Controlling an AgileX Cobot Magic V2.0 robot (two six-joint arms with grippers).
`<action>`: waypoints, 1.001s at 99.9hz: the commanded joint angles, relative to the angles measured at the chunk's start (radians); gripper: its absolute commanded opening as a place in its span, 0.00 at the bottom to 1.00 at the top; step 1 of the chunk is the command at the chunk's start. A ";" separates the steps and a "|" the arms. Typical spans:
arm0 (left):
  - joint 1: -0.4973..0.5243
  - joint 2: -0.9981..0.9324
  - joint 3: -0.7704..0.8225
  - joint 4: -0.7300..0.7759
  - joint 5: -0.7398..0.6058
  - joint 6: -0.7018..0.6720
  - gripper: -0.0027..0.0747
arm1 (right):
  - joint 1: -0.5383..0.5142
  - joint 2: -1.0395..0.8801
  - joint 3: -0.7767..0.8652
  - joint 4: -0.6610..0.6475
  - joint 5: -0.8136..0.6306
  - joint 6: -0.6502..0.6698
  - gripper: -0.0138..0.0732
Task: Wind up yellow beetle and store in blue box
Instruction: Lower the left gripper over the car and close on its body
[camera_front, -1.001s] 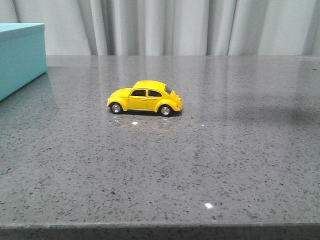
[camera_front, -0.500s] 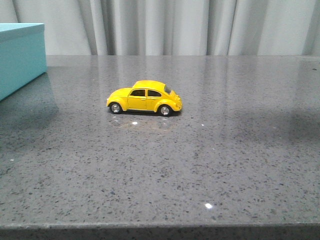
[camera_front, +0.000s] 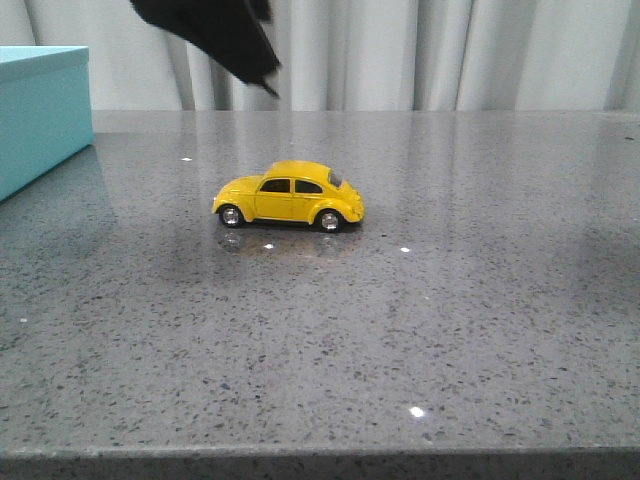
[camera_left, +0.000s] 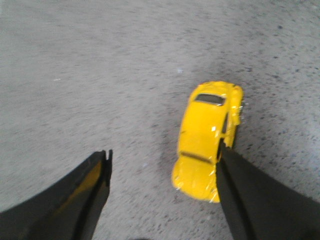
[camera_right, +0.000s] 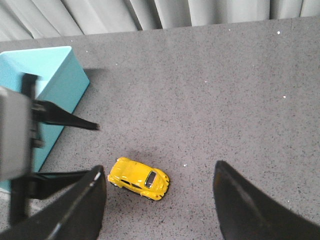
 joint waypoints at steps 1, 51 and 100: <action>-0.018 0.050 -0.102 -0.009 0.044 0.012 0.61 | 0.001 -0.022 -0.023 -0.014 -0.065 -0.010 0.70; -0.015 0.270 -0.265 -0.005 0.231 0.015 0.61 | 0.001 -0.032 -0.023 -0.012 -0.061 -0.010 0.70; -0.015 0.288 -0.265 0.019 0.261 0.015 0.47 | 0.001 -0.032 -0.023 -0.012 -0.065 -0.010 0.70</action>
